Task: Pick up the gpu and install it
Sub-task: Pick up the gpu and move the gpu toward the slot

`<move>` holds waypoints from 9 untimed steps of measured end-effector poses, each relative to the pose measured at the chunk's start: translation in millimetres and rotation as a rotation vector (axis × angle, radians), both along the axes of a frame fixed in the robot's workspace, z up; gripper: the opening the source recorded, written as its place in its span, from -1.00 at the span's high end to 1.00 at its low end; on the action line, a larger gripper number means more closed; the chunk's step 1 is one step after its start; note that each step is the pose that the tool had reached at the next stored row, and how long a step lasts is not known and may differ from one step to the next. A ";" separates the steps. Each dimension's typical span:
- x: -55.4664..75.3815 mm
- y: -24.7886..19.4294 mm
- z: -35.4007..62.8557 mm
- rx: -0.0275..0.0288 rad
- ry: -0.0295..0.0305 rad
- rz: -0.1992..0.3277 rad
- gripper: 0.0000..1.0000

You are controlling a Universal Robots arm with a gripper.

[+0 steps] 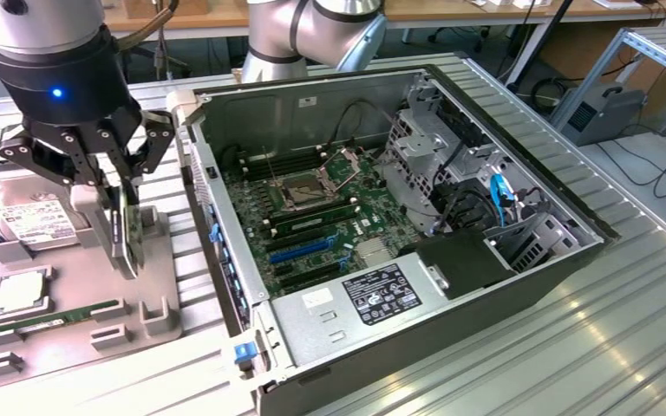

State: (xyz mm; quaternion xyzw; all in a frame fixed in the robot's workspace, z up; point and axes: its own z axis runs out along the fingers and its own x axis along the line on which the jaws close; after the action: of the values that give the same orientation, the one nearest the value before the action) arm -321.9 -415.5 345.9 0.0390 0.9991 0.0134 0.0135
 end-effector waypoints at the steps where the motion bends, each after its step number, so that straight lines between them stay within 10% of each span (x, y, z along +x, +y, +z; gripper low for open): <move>1: 0.0 0.0 2.4 0.0000 0.0000 0.000 0.47; 9: 0.0 0.0 6.3 -0.0001 0.0000 0.000 0.47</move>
State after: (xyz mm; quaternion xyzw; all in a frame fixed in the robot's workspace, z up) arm -321.9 -415.5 352.2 0.0391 0.9991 0.0134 0.0135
